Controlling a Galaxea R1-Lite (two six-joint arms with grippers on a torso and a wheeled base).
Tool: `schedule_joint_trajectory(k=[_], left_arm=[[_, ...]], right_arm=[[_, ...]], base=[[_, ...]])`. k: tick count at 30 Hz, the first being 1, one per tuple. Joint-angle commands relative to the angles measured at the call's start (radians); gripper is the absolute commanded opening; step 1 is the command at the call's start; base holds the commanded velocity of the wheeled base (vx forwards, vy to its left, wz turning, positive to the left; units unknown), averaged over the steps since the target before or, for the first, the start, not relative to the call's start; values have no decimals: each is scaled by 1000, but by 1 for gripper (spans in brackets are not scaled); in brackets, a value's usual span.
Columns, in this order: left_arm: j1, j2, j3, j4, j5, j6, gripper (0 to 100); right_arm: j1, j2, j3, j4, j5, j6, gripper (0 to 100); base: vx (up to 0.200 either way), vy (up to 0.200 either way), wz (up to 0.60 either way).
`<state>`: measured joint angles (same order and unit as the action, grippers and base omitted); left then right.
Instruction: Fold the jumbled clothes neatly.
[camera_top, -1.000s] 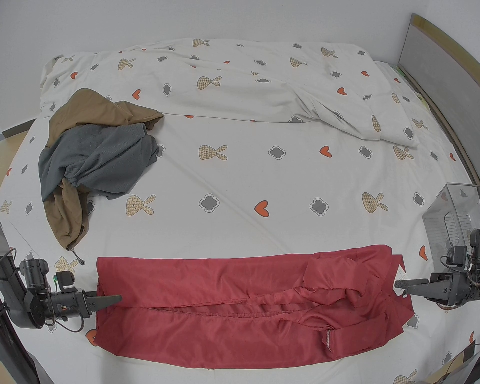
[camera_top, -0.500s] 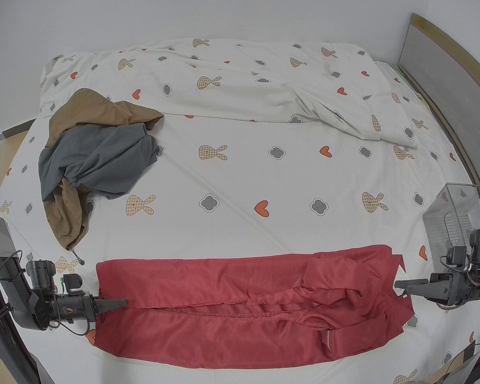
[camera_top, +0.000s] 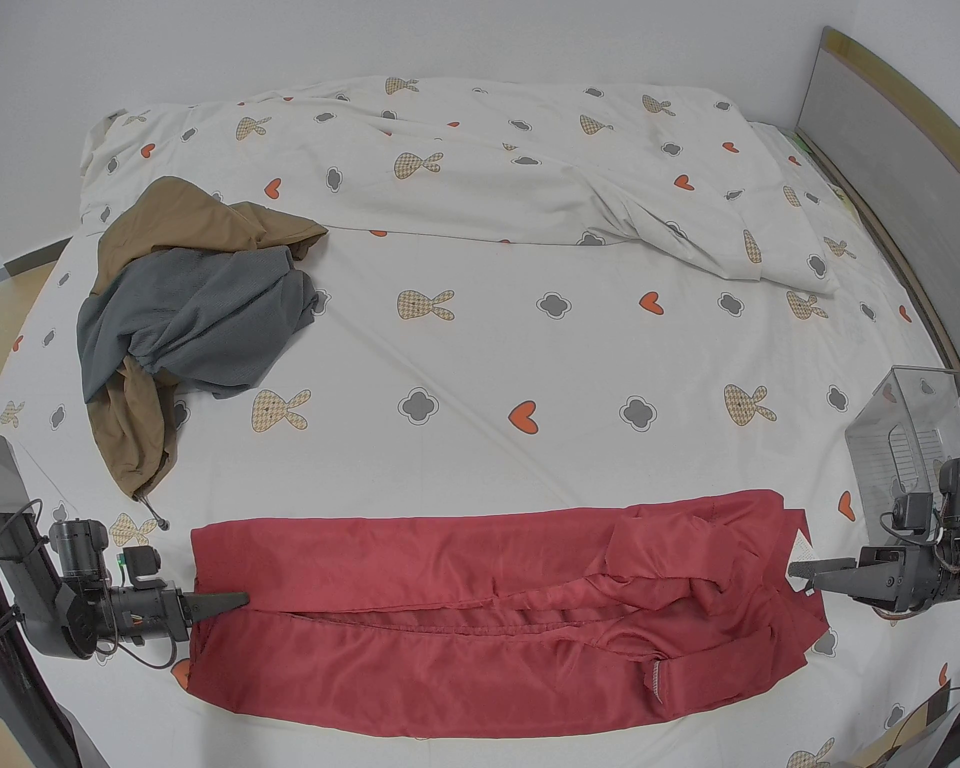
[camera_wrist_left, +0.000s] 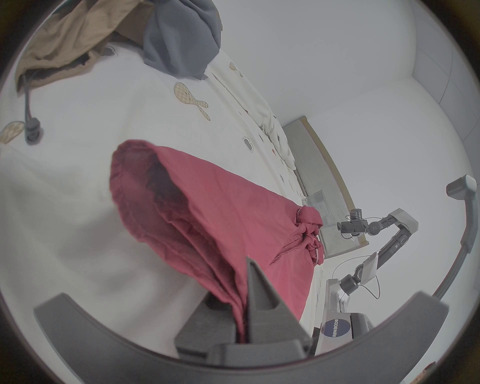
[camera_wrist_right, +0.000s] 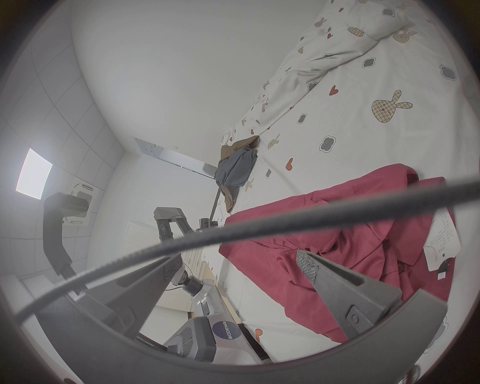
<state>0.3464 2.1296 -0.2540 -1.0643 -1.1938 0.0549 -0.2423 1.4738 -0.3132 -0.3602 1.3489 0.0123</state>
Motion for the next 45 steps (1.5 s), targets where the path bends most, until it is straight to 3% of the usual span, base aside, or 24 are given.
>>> schedule_joint_trajectory(k=[1, 9, 19, 23, 24, 28, 35, 40, 41, 45], left_arm=[[63, -31, -2, 1, 5, 0, 0], [177, -183, 1, 9, 100, 3, 0], [279, -289, -14, 43, 109, 10, 0], [281, -275, 6, 41, 168, 122, 0], [250, -252, 22, 30, 293, 157, 0], [197, -229, 7, 32, 467, 141, 0], [227, -260, -44, 129, 530, 132, 0], [232, -289, -123, 290, 720, 169, 0], [221, -304, -146, 296, 807, 172, 0], [161, -393, -179, 362, 855, 152, 0]], right_arm=[[-2, -6, -1, 0, -1, 0, 100], [-2, 2, -1, 0, -1, 0, 100], [0, 3, -1, 0, -1, 0, 100], [0, 3, -1, 0, -1, 0, 100], [3, 3, -1, 0, -1, 0, 100], [6, 0, -1, 0, -1, 1, 100], [5, 3, -1, 0, -1, 1, 100], [6, 3, -1, 0, -1, 1, 100], [5, 3, -1, 0, -1, 1, 100], [6, 5, -1, 0, -1, 1, 100]], base=[[0, 0, 0], [0, 0, 0], [0, 0, 0], [0, 0, 0], [0, 0, 0], [0, 0, 0], [0, 0, 0], [0, 0, 0], [0, 0, 0], [0, 0, 0]])
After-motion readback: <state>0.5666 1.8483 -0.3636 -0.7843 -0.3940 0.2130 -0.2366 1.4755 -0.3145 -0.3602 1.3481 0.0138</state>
